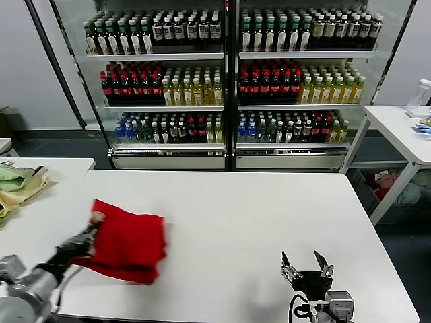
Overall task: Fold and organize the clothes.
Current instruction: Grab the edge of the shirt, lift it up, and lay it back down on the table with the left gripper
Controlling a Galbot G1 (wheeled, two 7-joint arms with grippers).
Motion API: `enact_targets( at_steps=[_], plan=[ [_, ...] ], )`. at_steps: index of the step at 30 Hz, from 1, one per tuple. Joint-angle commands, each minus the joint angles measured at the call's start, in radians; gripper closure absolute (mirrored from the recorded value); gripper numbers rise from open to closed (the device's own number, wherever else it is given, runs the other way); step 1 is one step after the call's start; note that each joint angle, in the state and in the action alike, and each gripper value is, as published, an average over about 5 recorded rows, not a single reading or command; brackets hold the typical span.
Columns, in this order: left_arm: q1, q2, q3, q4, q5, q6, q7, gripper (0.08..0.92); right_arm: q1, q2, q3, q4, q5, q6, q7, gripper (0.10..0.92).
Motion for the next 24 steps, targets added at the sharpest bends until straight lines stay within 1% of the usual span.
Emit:
enact_targets(
  at_steps=[1, 4, 6, 7, 10, 12, 15, 17, 19, 21, 24],
  plan=[
    [0.016, 0.219, -0.247, 0.055, 0.229, 0.008, -0.010, 0.848, 0.003, 0.003, -0.001, -0.004, 0.000, 0.000, 0.001, 0.203],
    [-0.004, 0.226, -0.149, -0.001, 0.422, 0.007, -0.007, 0.848, 0.004, 0.008, -0.004, -0.007, 0.000, 0.001, 0.000, 0.203],
    [-0.024, 0.199, -0.015, -0.062, 0.582, 0.006, 0.006, 0.848, 0.004, 0.011, -0.007, -0.007, -0.001, 0.001, 0.000, 0.203],
    [-0.033, 0.179, 0.063, -0.090, 0.664, 0.006, 0.016, 0.848, 0.004, 0.012, -0.008, -0.007, -0.001, 0.000, -0.001, 0.203],
    [-0.068, 0.096, 0.367, -0.144, 0.939, 0.005, 0.050, 0.848, -0.002, 0.013, -0.007, -0.004, -0.002, -0.001, -0.001, 0.203],
    [-0.087, 0.032, 0.580, -0.141, 1.108, 0.004, 0.063, 0.848, -0.006, 0.011, -0.003, -0.002, -0.002, -0.001, -0.002, 0.203],
    [-0.104, -0.059, 0.826, -0.106, 1.304, -0.004, 0.071, 0.848, -0.011, 0.008, 0.004, 0.002, -0.002, -0.001, -0.001, 0.203],
    [-0.118, -0.112, 0.913, -0.088, 1.380, -0.014, 0.070, 0.848, -0.014, 0.009, 0.007, 0.005, -0.003, -0.001, -0.001, 0.203],
    [-0.140, -0.160, 0.951, -0.080, 1.402, -0.021, 0.059, 0.848, -0.016, 0.011, 0.008, 0.007, -0.004, -0.001, -0.001, 0.203],
    [-0.177, -0.208, 0.953, -0.073, 1.369, -0.014, 0.037, 0.848, -0.017, 0.011, 0.008, 0.008, -0.004, -0.001, -0.001, 0.203],
    [-0.243, -0.257, 0.921, -0.038, 1.284, 0.001, -0.010, 0.848, -0.015, 0.009, 0.004, 0.006, -0.004, -0.001, -0.001, 0.203]
  ],
)
